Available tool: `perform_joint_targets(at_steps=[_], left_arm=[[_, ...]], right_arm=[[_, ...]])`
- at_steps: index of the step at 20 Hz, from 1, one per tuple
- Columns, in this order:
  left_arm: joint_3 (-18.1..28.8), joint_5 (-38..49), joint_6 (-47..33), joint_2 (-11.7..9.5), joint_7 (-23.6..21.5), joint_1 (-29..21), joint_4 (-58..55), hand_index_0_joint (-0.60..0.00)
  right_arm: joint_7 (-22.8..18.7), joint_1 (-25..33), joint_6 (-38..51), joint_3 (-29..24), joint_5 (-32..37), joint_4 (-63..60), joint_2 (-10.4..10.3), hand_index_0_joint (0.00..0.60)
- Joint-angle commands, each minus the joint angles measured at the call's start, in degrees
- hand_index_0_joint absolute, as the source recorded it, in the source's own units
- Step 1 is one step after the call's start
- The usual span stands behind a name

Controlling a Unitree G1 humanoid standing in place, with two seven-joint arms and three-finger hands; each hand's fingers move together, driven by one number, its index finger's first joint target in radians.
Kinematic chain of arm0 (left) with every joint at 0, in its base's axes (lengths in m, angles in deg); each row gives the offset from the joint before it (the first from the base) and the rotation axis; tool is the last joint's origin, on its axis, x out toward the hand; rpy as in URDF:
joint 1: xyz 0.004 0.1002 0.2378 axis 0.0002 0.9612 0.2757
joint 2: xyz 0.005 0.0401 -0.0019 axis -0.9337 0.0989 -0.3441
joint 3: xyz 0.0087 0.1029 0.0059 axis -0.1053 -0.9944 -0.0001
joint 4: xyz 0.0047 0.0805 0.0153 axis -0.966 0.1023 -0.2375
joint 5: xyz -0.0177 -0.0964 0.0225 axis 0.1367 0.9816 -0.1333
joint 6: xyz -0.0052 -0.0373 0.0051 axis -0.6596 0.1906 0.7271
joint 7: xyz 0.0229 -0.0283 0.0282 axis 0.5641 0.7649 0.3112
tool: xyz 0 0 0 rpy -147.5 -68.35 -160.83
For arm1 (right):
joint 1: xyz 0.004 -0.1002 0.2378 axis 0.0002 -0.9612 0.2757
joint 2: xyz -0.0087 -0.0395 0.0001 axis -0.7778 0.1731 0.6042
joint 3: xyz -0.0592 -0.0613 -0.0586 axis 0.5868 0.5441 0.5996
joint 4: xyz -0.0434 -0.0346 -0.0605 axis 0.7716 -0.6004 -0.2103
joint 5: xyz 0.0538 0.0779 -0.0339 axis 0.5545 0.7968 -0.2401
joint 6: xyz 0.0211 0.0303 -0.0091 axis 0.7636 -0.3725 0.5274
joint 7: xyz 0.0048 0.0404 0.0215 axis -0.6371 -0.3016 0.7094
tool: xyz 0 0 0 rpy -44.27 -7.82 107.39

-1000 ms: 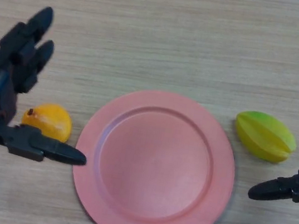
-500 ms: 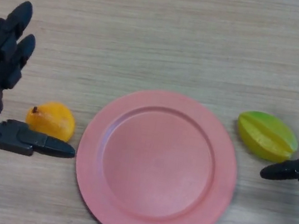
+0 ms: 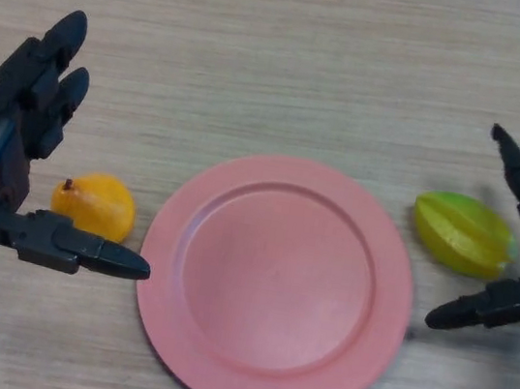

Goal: Pick up the yellow starfruit and place it on the plate

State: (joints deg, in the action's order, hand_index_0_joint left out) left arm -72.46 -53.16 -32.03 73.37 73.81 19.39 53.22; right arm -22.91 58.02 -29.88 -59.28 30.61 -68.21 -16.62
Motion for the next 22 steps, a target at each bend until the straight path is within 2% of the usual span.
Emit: perform_joint_targets(at_steps=[1,2,3,4,5,6,7,8,11,13,17,18,22], left_arm=[[3.1,1.8,-5.6,-1.9,-2.5,-1.8,-2.5,0.0],[3.1,2.1,-5.8,-1.7,-2.5,-1.3,-2.7,0.0],[3.1,2.1,-5.8,-1.7,-2.5,-1.3,-2.7,0.0],[3.2,2.1,-6.2,-1.6,-2.4,-1.0,-2.6,0.0],[3.2,2.1,-6.5,-1.5,-2.4,-0.8,-2.6,0.0],[3.5,2.0,-7.7,-1.6,-2.1,-0.4,-1.8,0.0],[3.7,1.7,-8.3,-1.8,-1.8,-0.3,-1.1,0.0],[4.4,2.1,-7.6,-2.3,-1.3,-0.7,-0.7,0.0],[4.5,2.1,-6.9,-2.5,-1.3,-1.0,-0.8,0.0],[4.3,1.9,-7.6,-2.2,-1.1,-0.7,-0.8,0.0],[4.0,2.3,-7.6,-1.8,-1.4,-0.4,-1.3,0.0],[4.1,2.6,-7.2,-1.8,-1.3,-0.3,-1.8,0.0],[3.8,3.1,-5.7,-1.7,-1.1,-0.3,-3.0,0.0]], right_arm=[[-6.2,4.4,8.9,-2.6,-0.8,-0.8,2.0,0.0],[-7.6,5.5,9.6,-2.3,-1.6,-3.2,1.9,0.051],[-8.1,5.6,9.8,-2.2,-2.1,-3.6,1.9,0.151],[-10.1,6.3,10.1,-1.9,-4.4,-5.3,2.2,0.301],[-12.0,6.9,10.2,-1.6,-6.6,-6.7,2.5,0.401],[-18.4,8.4,8.4,-0.8,-14.5,-10.3,3.7,0.543],[-21.3,9.1,6.8,-0.6,-17.9,-11.7,4.1,0.6],[-23.2,9.0,3.6,-0.8,-18.9,-11.0,4.2,0.6],[-22.1,8.5,0.3,-1.0,-18.1,-9.3,4.2,0.6],[-21.6,8.1,-0.5,-2.4,-13.9,-7.0,3.6,0.6],[-17.7,5.7,-5.2,-3.5,-6.9,1.8,2.8,0.6],[-14.3,4.4,-10.3,-3.9,-3.1,8.4,2.0,0.6],[-11.4,2.5,-17.8,-3.9,4.3,21.5,0.0,0.6]])
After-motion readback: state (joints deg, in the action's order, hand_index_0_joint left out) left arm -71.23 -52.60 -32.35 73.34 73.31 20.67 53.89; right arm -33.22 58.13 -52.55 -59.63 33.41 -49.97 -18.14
